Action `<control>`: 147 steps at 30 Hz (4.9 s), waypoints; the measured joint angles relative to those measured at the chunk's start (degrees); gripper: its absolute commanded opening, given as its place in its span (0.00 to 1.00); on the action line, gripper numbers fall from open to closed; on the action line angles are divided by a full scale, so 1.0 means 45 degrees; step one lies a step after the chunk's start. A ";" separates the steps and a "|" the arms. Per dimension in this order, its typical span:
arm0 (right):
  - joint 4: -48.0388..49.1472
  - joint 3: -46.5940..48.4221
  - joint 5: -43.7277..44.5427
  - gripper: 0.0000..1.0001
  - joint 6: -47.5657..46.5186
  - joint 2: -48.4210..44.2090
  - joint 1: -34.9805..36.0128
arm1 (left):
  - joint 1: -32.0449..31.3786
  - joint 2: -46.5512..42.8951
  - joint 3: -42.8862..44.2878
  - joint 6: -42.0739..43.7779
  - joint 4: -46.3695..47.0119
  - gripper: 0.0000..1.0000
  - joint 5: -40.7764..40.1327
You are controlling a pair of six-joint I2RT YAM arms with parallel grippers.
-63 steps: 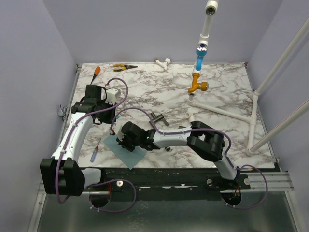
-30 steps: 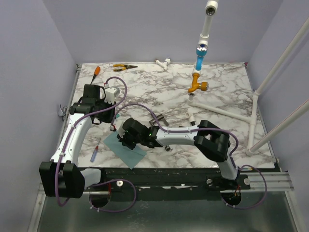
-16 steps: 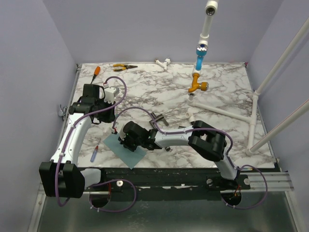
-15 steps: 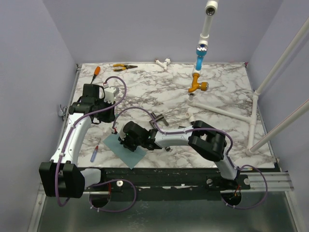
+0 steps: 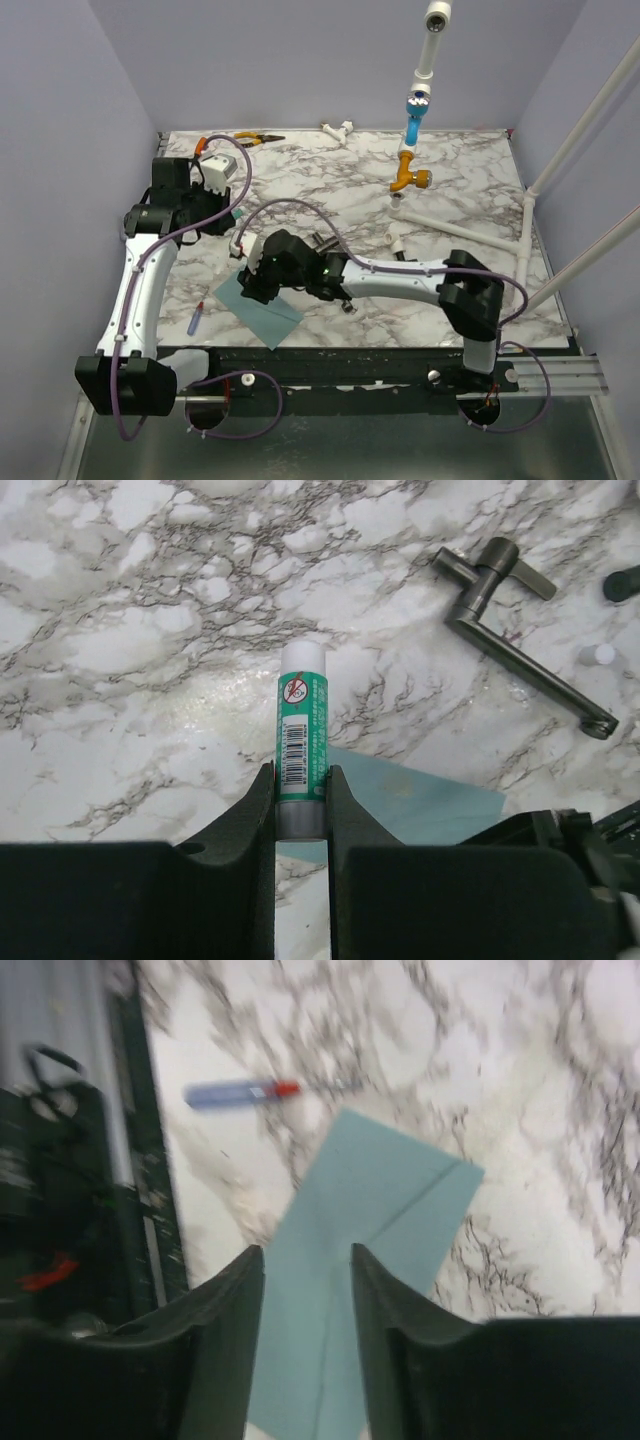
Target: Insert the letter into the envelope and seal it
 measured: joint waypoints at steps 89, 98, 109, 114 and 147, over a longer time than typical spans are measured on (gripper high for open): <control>-0.3963 0.0063 -0.4260 0.01 -0.2370 -0.5314 -0.1710 | -0.2448 -0.5906 0.0631 1.2590 -0.5668 0.90 0.3842; -0.4090 0.0928 -0.4862 0.00 -0.0670 -0.5183 -0.1690 | -0.2565 -1.3313 -0.5819 2.1274 -0.1020 0.83 0.3876; -0.4085 0.1341 -0.5047 0.00 0.0622 -0.4847 -0.1690 | -0.2565 -1.4712 -0.7495 2.3120 0.2793 0.67 0.3536; -0.3997 0.1341 -0.5207 0.01 0.0962 -0.4750 -0.1690 | -0.2565 -1.4770 -0.7587 2.3251 0.3497 0.68 0.3473; -0.3293 0.1506 -0.6363 0.01 0.1637 -0.4085 -0.1477 | -0.2565 -1.4032 -0.7912 2.3469 0.3978 0.00 0.2987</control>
